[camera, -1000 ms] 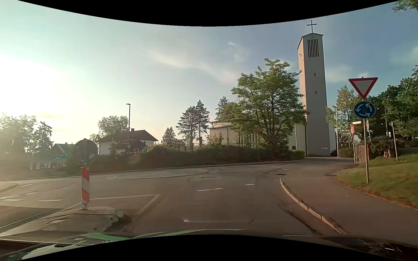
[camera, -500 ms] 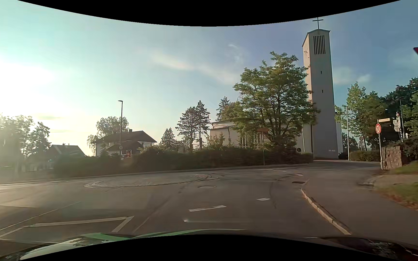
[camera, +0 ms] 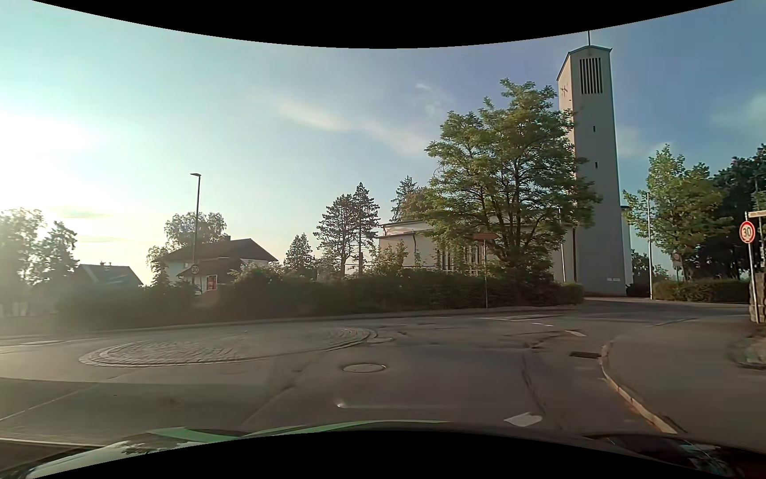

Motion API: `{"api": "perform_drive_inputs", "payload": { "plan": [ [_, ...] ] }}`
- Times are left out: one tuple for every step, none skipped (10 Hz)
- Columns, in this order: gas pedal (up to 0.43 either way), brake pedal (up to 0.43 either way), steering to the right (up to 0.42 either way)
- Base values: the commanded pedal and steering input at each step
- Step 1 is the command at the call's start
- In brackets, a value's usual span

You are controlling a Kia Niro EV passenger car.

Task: Follow the waypoints while adhering to traffic rules and regulations

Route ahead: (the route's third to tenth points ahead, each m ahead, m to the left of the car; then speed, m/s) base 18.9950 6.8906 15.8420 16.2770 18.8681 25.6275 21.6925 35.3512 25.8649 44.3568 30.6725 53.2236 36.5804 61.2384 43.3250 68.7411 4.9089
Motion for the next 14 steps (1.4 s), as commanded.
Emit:
{"api": "perform_drive_inputs", "payload": {
  "plan": [
    [0.059, 0.0, 0.091],
    [0.028, 0.0, 0.118],
    [0.0, 0.0, 0.137],
    [0.0, 0.0, 0.151],
    [0.0, 0.0, 0.163],
    [0.0, 0.0, 0.173],
    [0.0, 0.0, 0.176],
    [0.0, 0.0, 0.173],
    [0.0, 0.0, 0.165],
    [0.0, 0.0, 0.15],
    [0.02, 0.0, 0.13],
    [0.039, 0.0, 0.101],
    [0.039, 0.0, 0.077],
    [0.039, 0.0, 0.05]
  ]
}}
